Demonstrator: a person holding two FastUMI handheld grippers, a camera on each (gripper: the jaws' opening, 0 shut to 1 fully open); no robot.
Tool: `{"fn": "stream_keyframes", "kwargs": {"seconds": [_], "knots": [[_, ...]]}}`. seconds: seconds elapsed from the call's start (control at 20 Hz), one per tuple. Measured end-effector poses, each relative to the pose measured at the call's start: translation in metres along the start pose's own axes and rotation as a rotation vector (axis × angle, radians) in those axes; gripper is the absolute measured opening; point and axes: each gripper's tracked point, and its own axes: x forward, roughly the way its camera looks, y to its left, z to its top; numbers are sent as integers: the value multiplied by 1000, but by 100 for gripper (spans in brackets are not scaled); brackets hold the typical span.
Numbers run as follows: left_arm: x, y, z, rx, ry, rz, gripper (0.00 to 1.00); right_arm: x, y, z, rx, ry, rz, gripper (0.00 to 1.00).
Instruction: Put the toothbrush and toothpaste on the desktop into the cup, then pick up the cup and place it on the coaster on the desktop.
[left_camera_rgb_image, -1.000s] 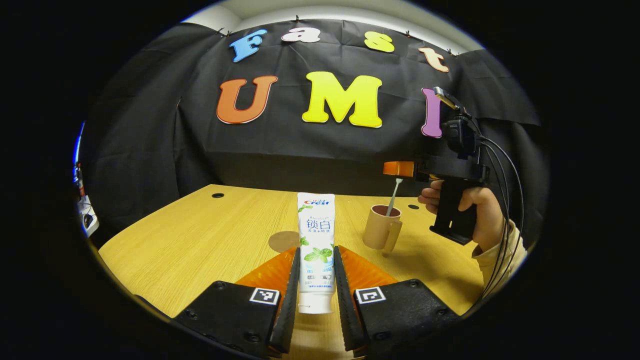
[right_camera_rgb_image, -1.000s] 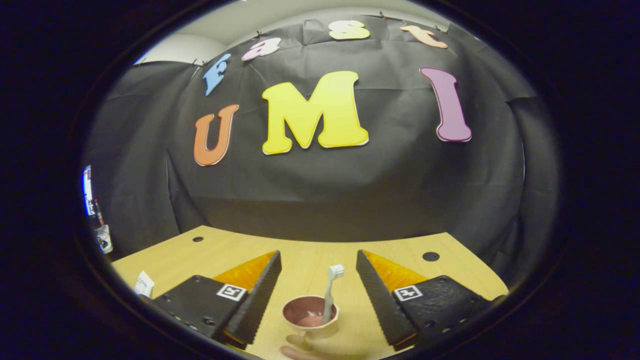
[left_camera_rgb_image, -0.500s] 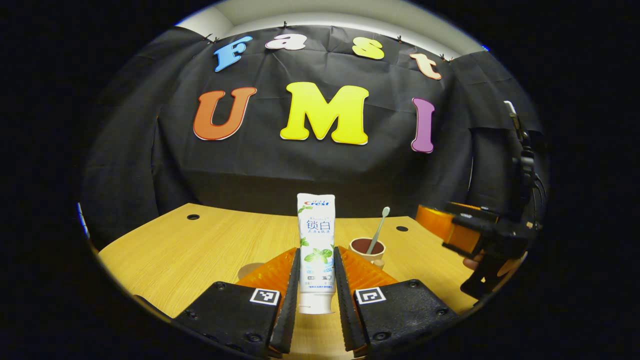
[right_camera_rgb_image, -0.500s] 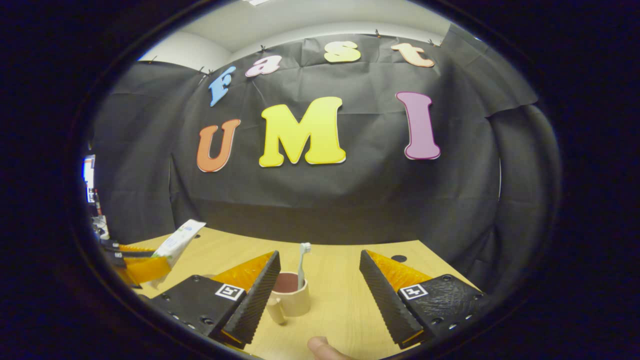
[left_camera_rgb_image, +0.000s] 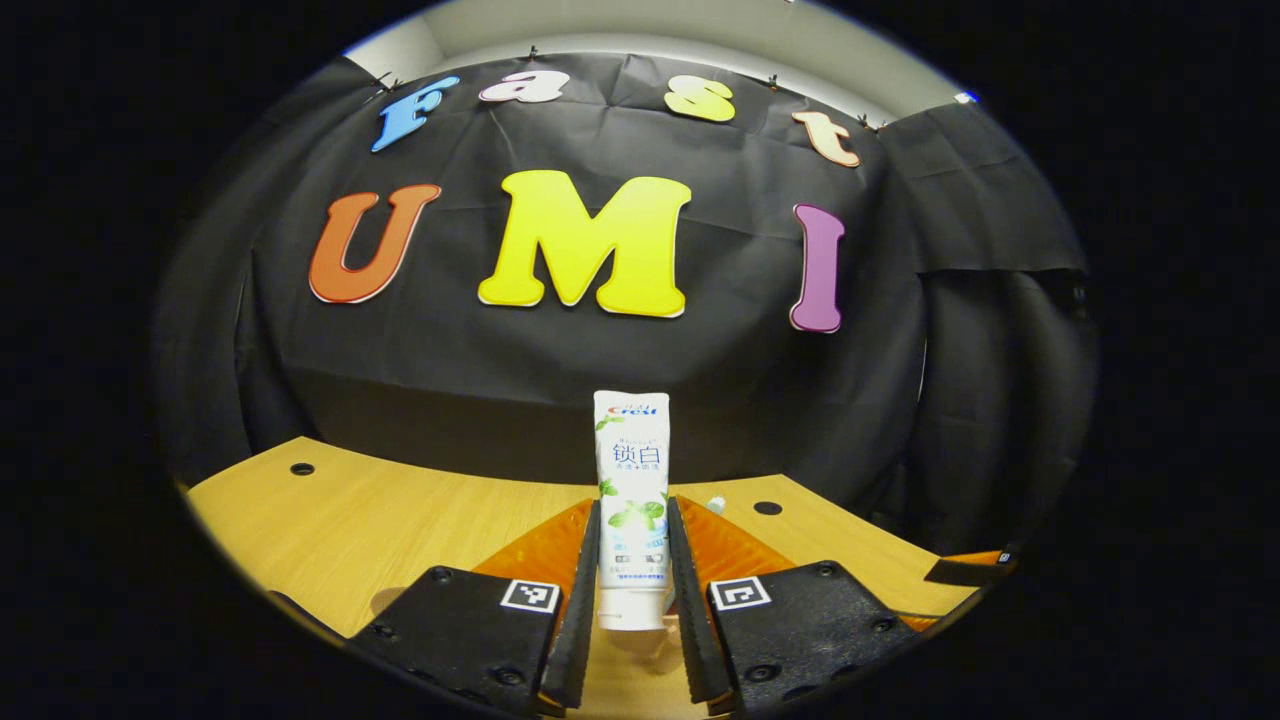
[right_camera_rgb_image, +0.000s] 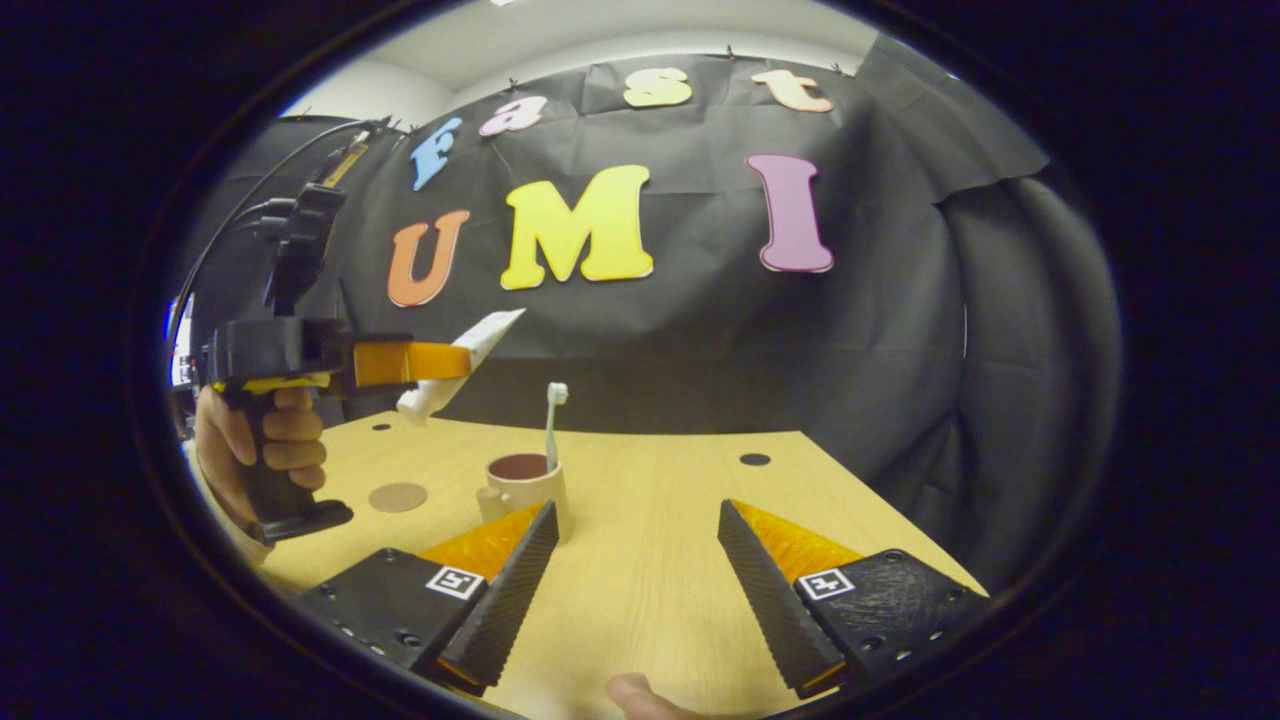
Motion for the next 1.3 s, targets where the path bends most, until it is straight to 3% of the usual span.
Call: {"fn": "stream_keyframes", "kwargs": {"seconds": [0.2, 0.55, 0.8, 0.85, 0.9, 1.15, 1.3], "knots": [[23, -10, -6, 15, 18, -8, 41, 1, -11, -15, 79, 40, -3, 96], [28, -7, -22, 4, 62, -3, 43, 2, -14, -15, 70, 36, -6, 96], [26, -9, -4, 3, 11, -11, 43, 2, -14, -18, 79, 44, -7, 97], [25, -10, -7, 6, 19, -13, 48, 3, -13, -19, 82, 48, -4, 97], [25, -9, -10, 4, 28, -11, 44, 3, -11, -19, 82, 51, -2, 96], [31, -4, -31, 23, 101, -7, 44, 2, -11, -20, 81, 51, 0, 96], [34, -1, -32, 55, 112, -9, 59, 3, -11, -18, 74, 47, -3, 96]]}}
